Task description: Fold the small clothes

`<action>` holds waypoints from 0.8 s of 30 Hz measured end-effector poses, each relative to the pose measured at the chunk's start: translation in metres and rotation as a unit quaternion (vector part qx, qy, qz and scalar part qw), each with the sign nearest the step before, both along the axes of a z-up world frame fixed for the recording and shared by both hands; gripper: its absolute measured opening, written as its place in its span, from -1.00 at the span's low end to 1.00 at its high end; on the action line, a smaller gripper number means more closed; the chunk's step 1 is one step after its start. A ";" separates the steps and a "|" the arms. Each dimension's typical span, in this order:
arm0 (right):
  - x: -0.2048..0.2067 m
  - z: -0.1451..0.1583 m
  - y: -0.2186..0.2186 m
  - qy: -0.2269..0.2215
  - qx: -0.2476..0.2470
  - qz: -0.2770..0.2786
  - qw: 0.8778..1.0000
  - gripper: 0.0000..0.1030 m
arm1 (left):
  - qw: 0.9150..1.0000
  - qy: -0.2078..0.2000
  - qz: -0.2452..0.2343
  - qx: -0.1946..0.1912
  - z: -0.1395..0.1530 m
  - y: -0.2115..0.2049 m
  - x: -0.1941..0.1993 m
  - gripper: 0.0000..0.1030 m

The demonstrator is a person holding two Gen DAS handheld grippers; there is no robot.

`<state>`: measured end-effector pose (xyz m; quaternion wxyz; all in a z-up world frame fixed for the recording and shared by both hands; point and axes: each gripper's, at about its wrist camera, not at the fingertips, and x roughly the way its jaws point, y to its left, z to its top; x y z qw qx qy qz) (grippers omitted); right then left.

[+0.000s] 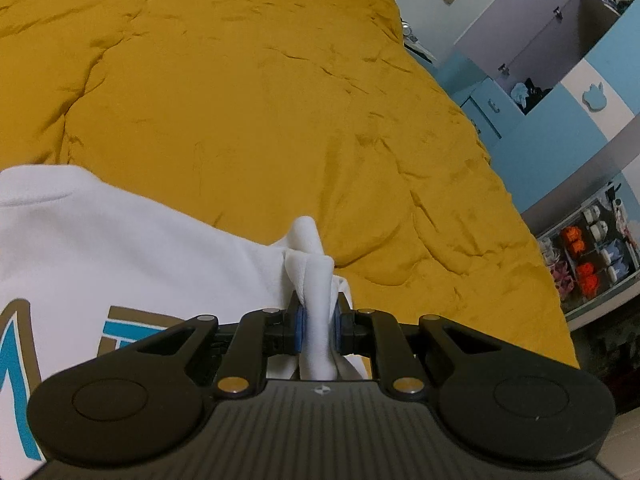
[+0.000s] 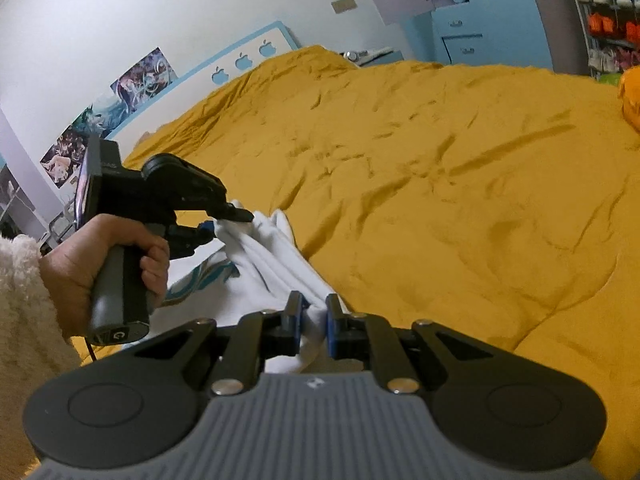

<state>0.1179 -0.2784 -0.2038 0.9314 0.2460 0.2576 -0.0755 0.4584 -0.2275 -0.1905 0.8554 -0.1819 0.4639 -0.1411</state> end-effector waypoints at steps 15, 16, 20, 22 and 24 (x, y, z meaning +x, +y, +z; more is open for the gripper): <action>-0.003 0.026 -0.027 -0.032 -0.023 -0.008 0.999 -0.55 | 0.990 -0.095 -0.084 -0.060 0.075 0.040 -0.064 0.01; 0.004 0.032 -0.027 -0.045 -0.029 0.013 0.998 -0.55 | 0.990 -0.094 -0.080 -0.062 0.076 0.053 -0.082 0.01; 0.058 0.046 -0.023 -0.075 -0.063 0.112 0.989 -0.41 | 0.992 -0.089 -0.066 -0.058 0.064 0.102 -0.163 0.01; 0.098 0.044 -0.018 -0.056 -0.075 0.157 0.983 -0.36 | 0.995 -0.070 -0.048 -0.056 0.052 0.119 -0.192 0.01; 0.135 0.037 -0.015 -0.021 -0.074 0.174 0.982 -0.36 | 0.996 -0.047 -0.029 -0.065 0.040 0.131 -0.209 0.01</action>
